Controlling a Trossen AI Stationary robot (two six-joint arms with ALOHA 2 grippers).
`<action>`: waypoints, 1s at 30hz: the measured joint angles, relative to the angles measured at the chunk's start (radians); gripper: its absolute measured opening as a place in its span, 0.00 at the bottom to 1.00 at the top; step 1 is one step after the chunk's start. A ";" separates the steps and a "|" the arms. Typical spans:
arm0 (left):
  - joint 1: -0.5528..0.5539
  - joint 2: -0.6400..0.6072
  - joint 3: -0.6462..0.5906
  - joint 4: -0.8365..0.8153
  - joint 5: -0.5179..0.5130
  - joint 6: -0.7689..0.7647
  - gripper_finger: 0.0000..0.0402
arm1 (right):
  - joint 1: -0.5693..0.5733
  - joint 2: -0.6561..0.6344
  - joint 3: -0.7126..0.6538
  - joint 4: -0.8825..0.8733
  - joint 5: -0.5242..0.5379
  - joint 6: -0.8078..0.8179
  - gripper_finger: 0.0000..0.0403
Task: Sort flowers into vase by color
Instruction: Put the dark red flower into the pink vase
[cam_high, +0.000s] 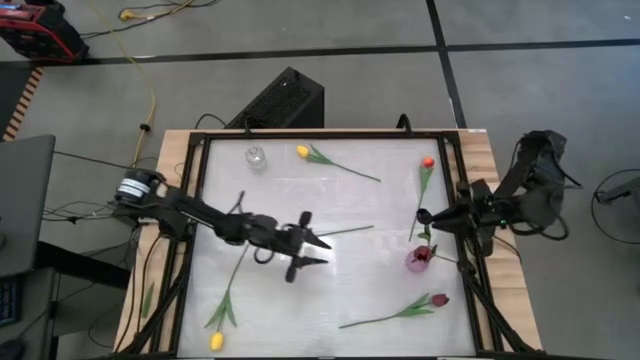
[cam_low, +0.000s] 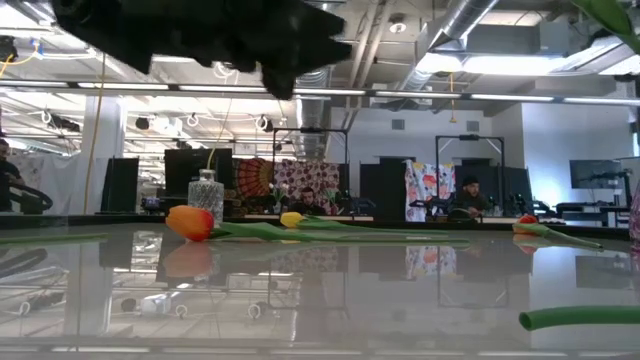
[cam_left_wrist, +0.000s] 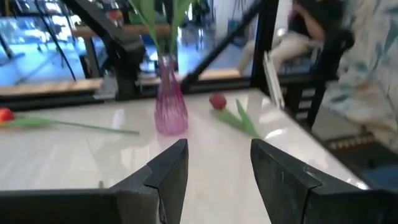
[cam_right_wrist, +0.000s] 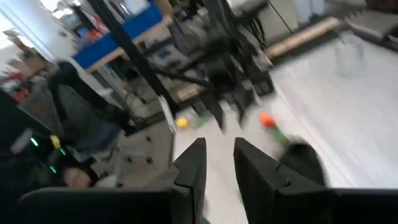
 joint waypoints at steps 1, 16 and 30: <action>0.000 0.026 0.026 -0.034 0.007 0.009 0.41 | -0.004 0.021 0.019 0.038 -0.016 -0.033 0.27; 0.001 0.125 0.143 -0.236 0.013 0.060 0.41 | 0.034 0.411 0.195 0.422 -0.320 -0.052 0.27; 0.001 0.125 0.143 -0.302 0.013 0.108 0.41 | 0.131 0.742 0.272 0.318 -0.336 0.740 0.27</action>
